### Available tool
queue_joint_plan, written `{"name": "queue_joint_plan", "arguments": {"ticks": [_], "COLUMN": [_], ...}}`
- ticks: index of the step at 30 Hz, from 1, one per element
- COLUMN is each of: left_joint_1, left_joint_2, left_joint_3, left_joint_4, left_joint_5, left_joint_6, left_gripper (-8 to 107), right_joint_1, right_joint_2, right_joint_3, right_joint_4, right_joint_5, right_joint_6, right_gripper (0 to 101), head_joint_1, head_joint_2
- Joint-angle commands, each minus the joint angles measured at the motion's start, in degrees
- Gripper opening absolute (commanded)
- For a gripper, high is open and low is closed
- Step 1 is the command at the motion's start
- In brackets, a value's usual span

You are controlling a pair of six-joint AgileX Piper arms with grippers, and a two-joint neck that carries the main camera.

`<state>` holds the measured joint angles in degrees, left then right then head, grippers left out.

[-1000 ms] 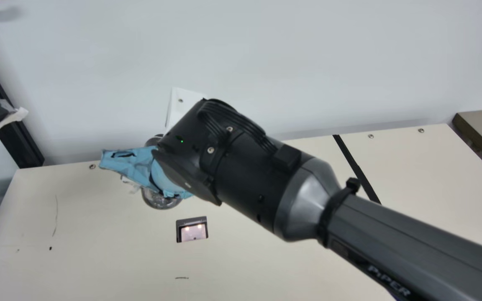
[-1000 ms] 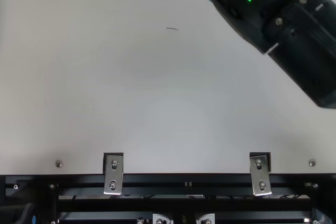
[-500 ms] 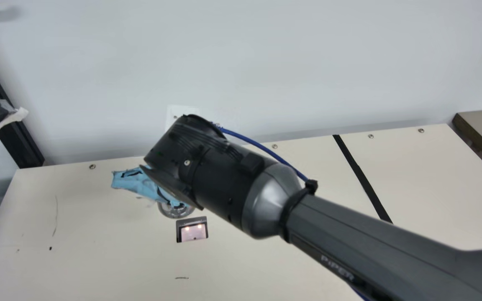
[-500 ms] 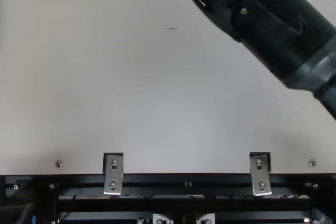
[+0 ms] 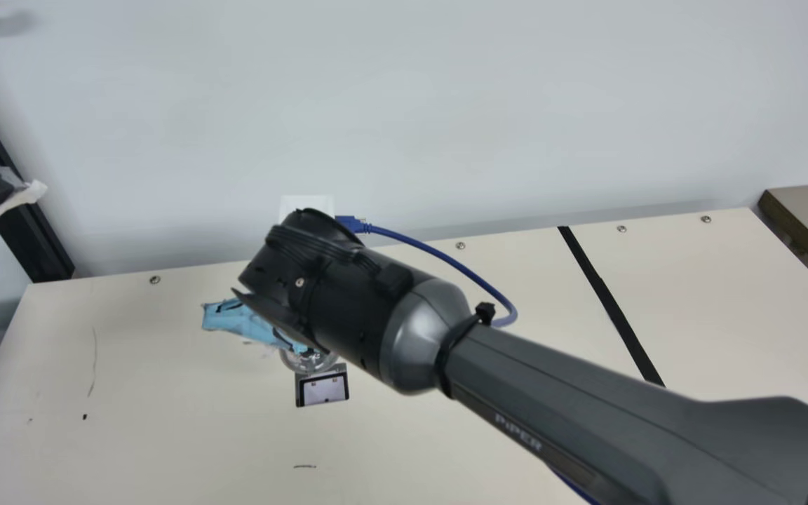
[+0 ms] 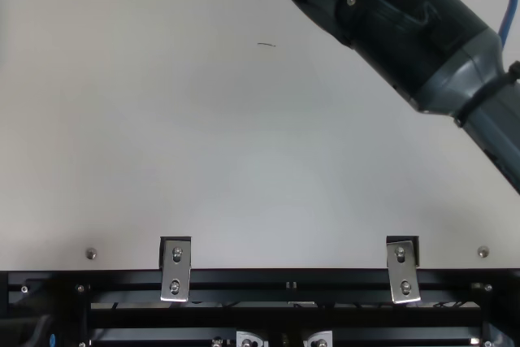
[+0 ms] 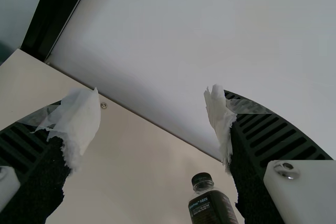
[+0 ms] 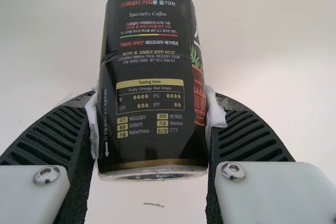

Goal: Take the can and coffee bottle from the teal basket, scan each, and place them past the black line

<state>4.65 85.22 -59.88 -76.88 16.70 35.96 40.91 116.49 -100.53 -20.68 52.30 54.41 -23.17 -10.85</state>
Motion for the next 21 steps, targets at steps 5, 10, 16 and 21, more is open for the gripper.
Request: {"name": "queue_joint_plan", "arguments": {"ticks": [5,10,16,21], "left_joint_1": [0.0,0.0,0.0,0.0], "left_joint_2": [0.0,0.0,0.0,0.0], "left_joint_3": [0.0,0.0,0.0,0.0], "left_joint_4": [0.0,0.0,0.0,0.0], "left_joint_5": [0.0,0.0,0.0,0.0], "left_joint_6": [0.0,0.0,0.0,0.0], "left_gripper": [90,90,90,90], "right_joint_1": [-0.3,-0.7,-1.9,-3.4], "right_joint_2": [1.0,0.7,-1.2,-3.9], "right_joint_3": [-0.5,-0.7,1.4,4.3], "right_joint_4": [-0.3,-0.8,-1.6,-2.7], "right_joint_5": [0.1,0.3,0.7,0.6], "right_joint_6": [-0.1,-0.1,0.6,2.2], "right_gripper": [0,0,0,0], "head_joint_1": [-1.8,-1.8,-1.8,-1.7], "head_joint_2": [-0.3,-0.3,-0.3,-1.6]}}
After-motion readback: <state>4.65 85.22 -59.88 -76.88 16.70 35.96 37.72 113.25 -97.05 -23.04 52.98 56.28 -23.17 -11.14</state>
